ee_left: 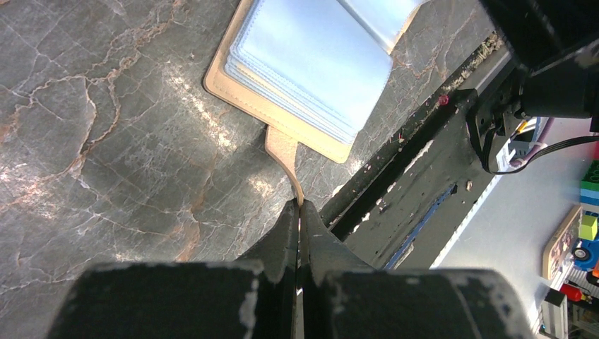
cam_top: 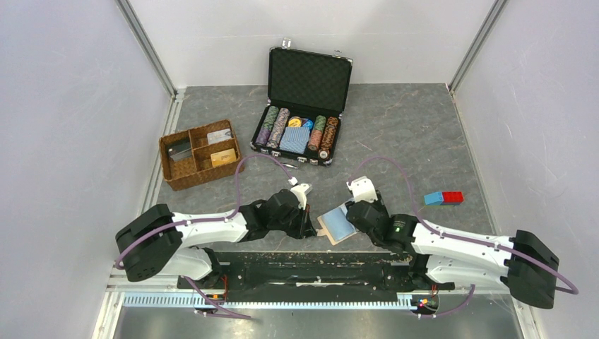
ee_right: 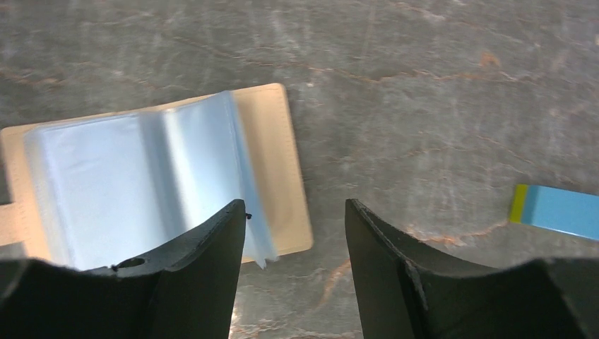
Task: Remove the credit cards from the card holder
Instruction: Open the card holder at the center of the board.
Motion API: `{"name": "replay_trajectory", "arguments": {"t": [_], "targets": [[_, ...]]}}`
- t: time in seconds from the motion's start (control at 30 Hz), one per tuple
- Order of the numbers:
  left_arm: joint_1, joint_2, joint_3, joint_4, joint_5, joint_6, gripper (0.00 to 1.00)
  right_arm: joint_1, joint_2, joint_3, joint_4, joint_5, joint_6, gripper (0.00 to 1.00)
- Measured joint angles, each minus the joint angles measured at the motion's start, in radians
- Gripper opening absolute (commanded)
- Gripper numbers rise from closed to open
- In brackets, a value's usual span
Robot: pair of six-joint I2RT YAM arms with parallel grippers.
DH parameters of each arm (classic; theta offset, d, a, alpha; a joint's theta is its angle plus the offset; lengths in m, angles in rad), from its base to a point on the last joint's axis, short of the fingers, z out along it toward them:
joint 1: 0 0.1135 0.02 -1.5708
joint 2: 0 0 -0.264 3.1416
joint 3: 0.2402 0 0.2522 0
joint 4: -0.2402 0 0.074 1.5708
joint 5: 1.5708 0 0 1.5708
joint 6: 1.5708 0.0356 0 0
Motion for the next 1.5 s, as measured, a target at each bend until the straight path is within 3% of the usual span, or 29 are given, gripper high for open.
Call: {"name": "replay_trajectory", "arguments": {"t": [0.3, 0.47, 0.7, 0.97, 1.5], "targets": [[0.000, -0.010, 0.000, 0.000, 0.000, 0.000, 0.02, -0.074, -0.065, 0.122, -0.117, -0.049, -0.011, 0.50], [0.000, -0.012, 0.000, 0.000, 0.000, 0.000, 0.02, -0.074, -0.167, 0.120, 0.001, -0.266, -0.031, 0.49], [0.000, -0.013, 0.000, -0.001, 0.000, 0.000, 0.02, -0.074, -0.070, 0.032, 0.124, -0.412, -0.030, 0.59], [0.000, -0.024, 0.000, -0.006, 0.000, 0.000, 0.02, -0.069, 0.017, -0.061, 0.247, -0.446, -0.025, 0.69], [0.000, -0.024, 0.000, -0.004, 0.000, 0.000, 0.02, 0.025, 0.149, -0.070, 0.338, -0.372, -0.025, 0.73]]}}
